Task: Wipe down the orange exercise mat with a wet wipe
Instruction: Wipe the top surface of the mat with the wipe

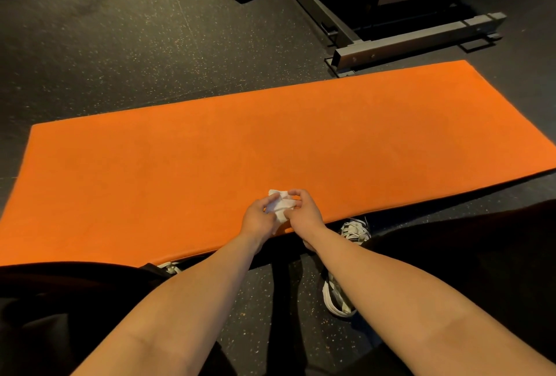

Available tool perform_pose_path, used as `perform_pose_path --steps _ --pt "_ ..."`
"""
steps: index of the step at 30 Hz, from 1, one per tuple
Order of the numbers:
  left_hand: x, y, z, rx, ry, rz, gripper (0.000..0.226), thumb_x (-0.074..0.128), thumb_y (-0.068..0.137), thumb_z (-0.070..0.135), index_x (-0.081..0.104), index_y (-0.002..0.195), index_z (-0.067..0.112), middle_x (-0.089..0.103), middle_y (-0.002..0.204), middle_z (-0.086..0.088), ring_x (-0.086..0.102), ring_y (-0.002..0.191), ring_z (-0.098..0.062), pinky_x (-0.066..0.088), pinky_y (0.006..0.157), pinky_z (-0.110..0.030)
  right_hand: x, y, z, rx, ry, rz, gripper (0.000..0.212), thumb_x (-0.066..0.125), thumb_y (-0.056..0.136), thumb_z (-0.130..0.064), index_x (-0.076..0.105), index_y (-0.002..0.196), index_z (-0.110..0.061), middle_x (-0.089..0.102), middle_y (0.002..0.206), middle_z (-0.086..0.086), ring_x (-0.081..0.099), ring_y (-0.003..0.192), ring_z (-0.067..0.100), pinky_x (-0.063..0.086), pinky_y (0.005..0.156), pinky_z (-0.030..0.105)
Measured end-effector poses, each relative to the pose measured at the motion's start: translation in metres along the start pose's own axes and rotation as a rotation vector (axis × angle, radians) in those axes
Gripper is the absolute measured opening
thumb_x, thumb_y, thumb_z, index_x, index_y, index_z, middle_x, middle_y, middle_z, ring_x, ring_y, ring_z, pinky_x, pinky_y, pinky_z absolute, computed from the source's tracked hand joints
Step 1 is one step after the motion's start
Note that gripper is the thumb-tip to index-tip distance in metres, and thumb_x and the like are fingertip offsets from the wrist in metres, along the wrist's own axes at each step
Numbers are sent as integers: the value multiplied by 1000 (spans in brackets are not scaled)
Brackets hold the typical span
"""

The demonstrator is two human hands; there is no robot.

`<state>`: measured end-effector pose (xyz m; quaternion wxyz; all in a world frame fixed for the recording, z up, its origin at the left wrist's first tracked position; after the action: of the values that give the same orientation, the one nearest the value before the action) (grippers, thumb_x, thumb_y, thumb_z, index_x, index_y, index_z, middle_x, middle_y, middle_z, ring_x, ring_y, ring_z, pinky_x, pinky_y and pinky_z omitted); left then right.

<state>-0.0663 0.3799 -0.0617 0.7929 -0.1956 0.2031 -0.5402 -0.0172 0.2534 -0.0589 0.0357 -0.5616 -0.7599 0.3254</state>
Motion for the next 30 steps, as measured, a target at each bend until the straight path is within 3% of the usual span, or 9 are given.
perform_pose_path --steps 3,6,9,10,14,19,24,26,30 --pt "2 -1 3 18 19 -26 62 46 93 -15 53 144 18 47 147 -5 59 95 -13 53 63 -21 0 -1 4 8 -11 6 20 53 102 -12 55 112 -29 59 107 1 59 88 20 50 70 35" --pt "5 -3 4 1 -65 -22 53 46 96 -9 55 142 16 51 139 0 63 88 -7 52 68 -24 -3 0 4 -4 -20 35 24 48 102 -3 59 103 -24 58 110 3 55 86 14 43 63 24" --pt "4 0 1 16 -68 17 32 52 103 8 62 132 17 55 142 0 58 121 -18 52 96 -31 -4 0 0 -5 -14 30 35 45 96 7 62 103 -23 59 119 6 57 101 20 41 62 20" --pt "2 1 0 19 -62 41 27 53 103 9 64 126 18 58 140 -3 59 122 -21 53 98 -36 -3 0 -1 -3 -2 22 39 45 94 9 64 109 -22 60 120 6 58 101 20 42 61 19" --pt "-1 1 -1 12 -50 75 30 51 100 -2 66 116 19 63 130 -4 65 106 -21 59 87 -36 0 2 -1 1 25 -1 55 46 93 12 61 135 -20 57 140 6 57 117 21 53 83 27" --pt "2 -2 2 -10 -80 39 51 42 97 -14 61 135 15 59 123 -1 64 94 -16 58 62 -20 1 1 -3 -15 -28 -48 64 46 91 16 54 143 -21 51 147 6 50 131 27 52 99 39" --pt "2 0 -2 -34 -97 20 66 42 89 -20 58 140 19 58 130 -4 65 88 -10 61 79 -41 3 -1 3 26 70 -57 52 50 94 4 58 135 -28 56 135 4 57 114 18 52 83 28" --pt "4 1 0 -24 -82 4 69 42 89 -21 55 143 21 54 135 -4 64 92 -10 61 74 -34 3 -2 4 25 61 -56 43 52 98 -3 58 126 -34 55 126 2 58 109 18 48 76 25" --pt "8 2 2 -17 -55 -39 75 43 88 -22 51 146 24 49 142 -4 63 105 -18 59 69 -27 1 -2 2 -17 19 -22 46 42 93 11 59 111 -28 57 124 5 58 103 19 48 71 23"
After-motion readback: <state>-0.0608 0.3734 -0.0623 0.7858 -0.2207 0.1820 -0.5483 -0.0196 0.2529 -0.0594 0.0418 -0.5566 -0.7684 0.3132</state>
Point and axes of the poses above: each hand's wrist, its own y-axis towards the middle knuckle, its own x-axis out of the palm, z = x × y, the point moved 9 cm from there along y, towards the middle knuckle
